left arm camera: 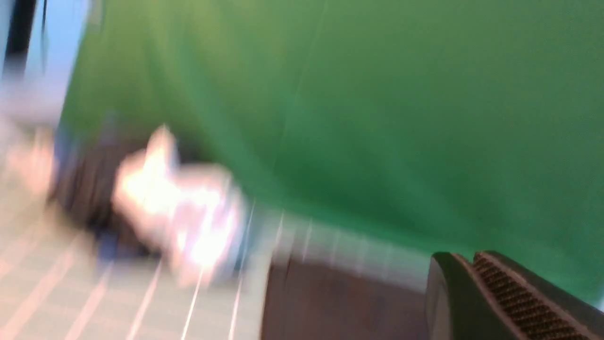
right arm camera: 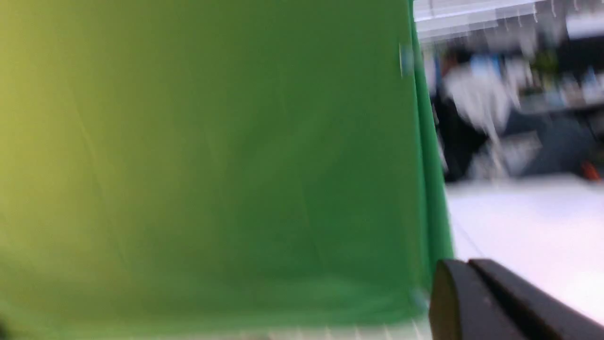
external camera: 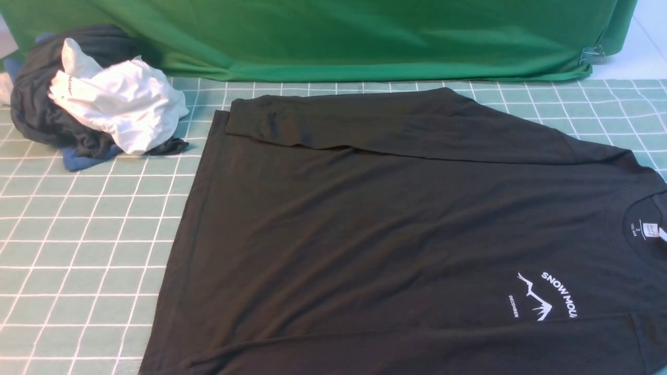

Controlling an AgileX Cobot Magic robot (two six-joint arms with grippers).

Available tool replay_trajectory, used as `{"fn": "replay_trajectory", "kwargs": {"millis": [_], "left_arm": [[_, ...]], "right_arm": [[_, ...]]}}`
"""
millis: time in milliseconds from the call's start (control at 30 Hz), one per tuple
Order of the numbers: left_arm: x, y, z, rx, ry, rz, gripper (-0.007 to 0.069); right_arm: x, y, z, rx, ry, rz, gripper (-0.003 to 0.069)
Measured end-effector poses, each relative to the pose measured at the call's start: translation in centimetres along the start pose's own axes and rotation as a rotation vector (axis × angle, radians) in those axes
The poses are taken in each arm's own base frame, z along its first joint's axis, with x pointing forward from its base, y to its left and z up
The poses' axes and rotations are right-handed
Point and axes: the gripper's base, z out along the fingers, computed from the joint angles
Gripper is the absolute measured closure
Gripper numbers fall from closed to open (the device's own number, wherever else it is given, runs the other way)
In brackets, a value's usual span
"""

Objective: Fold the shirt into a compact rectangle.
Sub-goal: 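Grasp the left edge of the dark T-shirt lying flat on the table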

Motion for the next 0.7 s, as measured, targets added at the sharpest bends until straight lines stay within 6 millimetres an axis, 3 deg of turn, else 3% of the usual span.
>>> {"fn": "replay_trajectory", "kwargs": {"millis": [33,67,100,133,233,267,367,533,700], "left_arm": [[0.0,0.0,0.2,-0.006,0.031,0.003,0.0610],[0.2,-0.2,2.2,-0.048,0.289,0.020,0.0610],[0.0,-0.3,2.4,-0.049,0.310,0.023,0.0610],[0.4,-0.4,3.3,-0.062,0.454,0.028,0.0610],[2.8,0.1,7.6,-0.062,0.862,0.062,0.0610],[3.1,0.2,8.0,-0.063,0.894,0.067,0.0610],[6.8,0.2,10.5,-0.043,1.115,0.132,0.0621],[11.3,-1.5,11.0,-0.048,1.242,0.324,0.0622],[13.0,-3.0,10.8,-0.022,1.235,0.484,0.0619]], "right_arm": [[-0.1,0.0,0.2,0.003,0.018,-0.008,0.0640],[-0.4,0.1,1.8,0.020,0.181,-0.047,0.0638],[-0.4,0.1,2.1,0.022,0.203,-0.052,0.0638],[-0.2,0.0,2.9,0.029,0.291,-0.067,0.0638],[2.5,-0.1,6.0,0.015,0.666,-0.128,0.0637],[2.7,-0.1,6.1,0.011,0.694,-0.130,0.0637],[5.8,0.7,7.6,-0.130,0.917,-0.109,0.0635],[8.7,2.2,7.9,-0.338,0.977,-0.042,0.0632],[10.6,2.7,7.5,-0.450,0.987,-0.032,0.0631]]}}
